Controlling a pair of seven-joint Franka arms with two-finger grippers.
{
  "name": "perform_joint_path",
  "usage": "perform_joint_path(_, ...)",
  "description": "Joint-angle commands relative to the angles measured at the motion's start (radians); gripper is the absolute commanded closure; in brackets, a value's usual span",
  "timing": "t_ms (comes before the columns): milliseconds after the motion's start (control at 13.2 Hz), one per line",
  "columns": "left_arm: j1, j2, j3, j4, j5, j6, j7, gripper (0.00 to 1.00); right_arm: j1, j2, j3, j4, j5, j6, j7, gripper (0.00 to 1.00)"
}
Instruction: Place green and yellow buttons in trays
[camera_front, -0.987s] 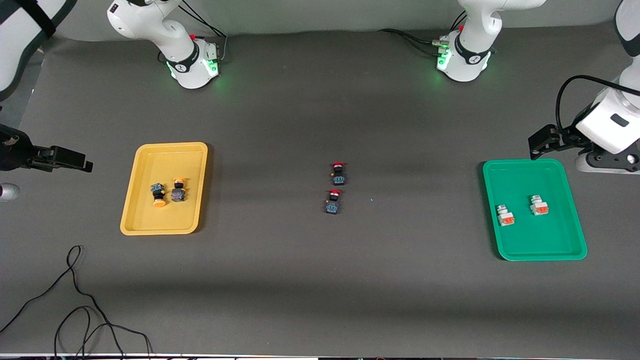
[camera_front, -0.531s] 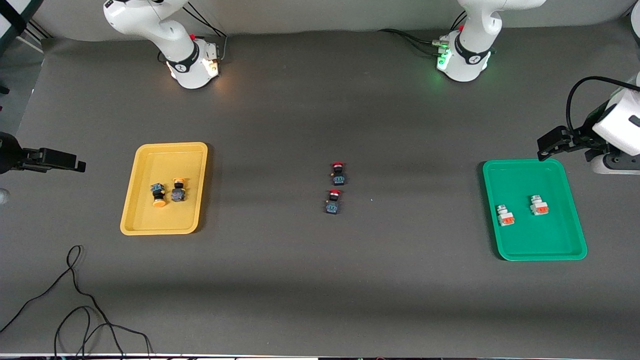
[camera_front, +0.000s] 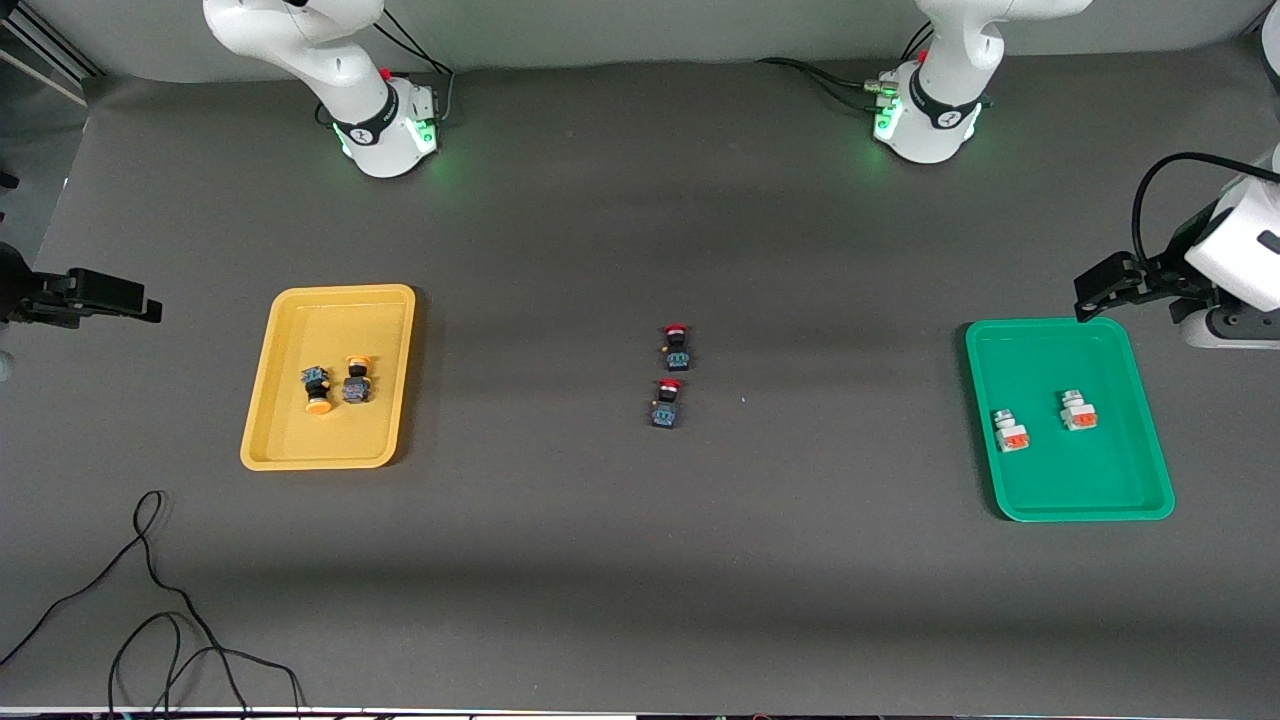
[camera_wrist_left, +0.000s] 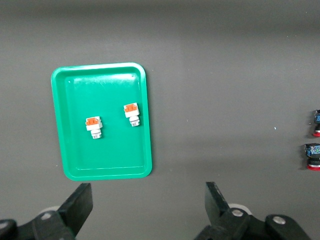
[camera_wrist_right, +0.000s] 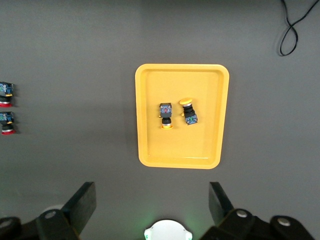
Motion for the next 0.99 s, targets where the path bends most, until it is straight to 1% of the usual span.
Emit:
perform_joint_path(0, -0.007, -0.012, 0.005, -0.009, 0.002, 0.003, -0.015, 0.00, -0.061, -0.116, 0.137, -0.146, -0.100, 0.086, 0.026, 0.00)
perform_joint_path(76, -0.007, -0.012, 0.005, -0.009, 0.005, 0.006, -0.015, 0.00, -0.075, -0.159, 0.160, -0.213, -0.108, 0.131, 0.026, 0.00)
perform_joint_path(228, -0.007, -0.012, 0.005, -0.009, 0.005, 0.003, -0.015, 0.00, -0.077, -0.246, 0.165, -0.347, -0.112, 0.217, 0.026, 0.00)
perform_joint_path(304, -0.007, -0.012, 0.005, -0.009, 0.005, 0.001, -0.015, 0.00, -0.077, -0.274, 0.169, -0.391, -0.115, 0.238, 0.026, 0.00)
perform_joint_path(379, -0.007, -0.012, 0.005, -0.009, 0.005, 0.004, -0.015, 0.00, -0.090, -0.296, 0.209, -0.422, -0.135, 0.248, 0.028, 0.00)
perform_joint_path(455, -0.007, -0.012, 0.005, -0.008, 0.006, 0.003, -0.015, 0.00, -0.131, -0.310, 0.267, -0.438, -0.157, 0.249, 0.055, 0.00)
perform_joint_path(531, -0.007, -0.012, 0.005, -0.008, 0.006, 0.001, -0.015, 0.00, -0.136, -0.313, 0.303, -0.444, -0.160, 0.249, 0.122, 0.00)
perform_joint_path(607, -0.007, -0.012, 0.005, -0.008, 0.006, 0.003, -0.015, 0.00, -0.130, -0.307, 0.310, -0.441, -0.162, 0.249, 0.170, 0.00)
perform_joint_path(911, -0.007, -0.014, 0.005, -0.006, 0.006, 0.001, -0.015, 0.00, -0.115, -0.294, 0.309, -0.421, -0.162, 0.254, 0.174, 0.00)
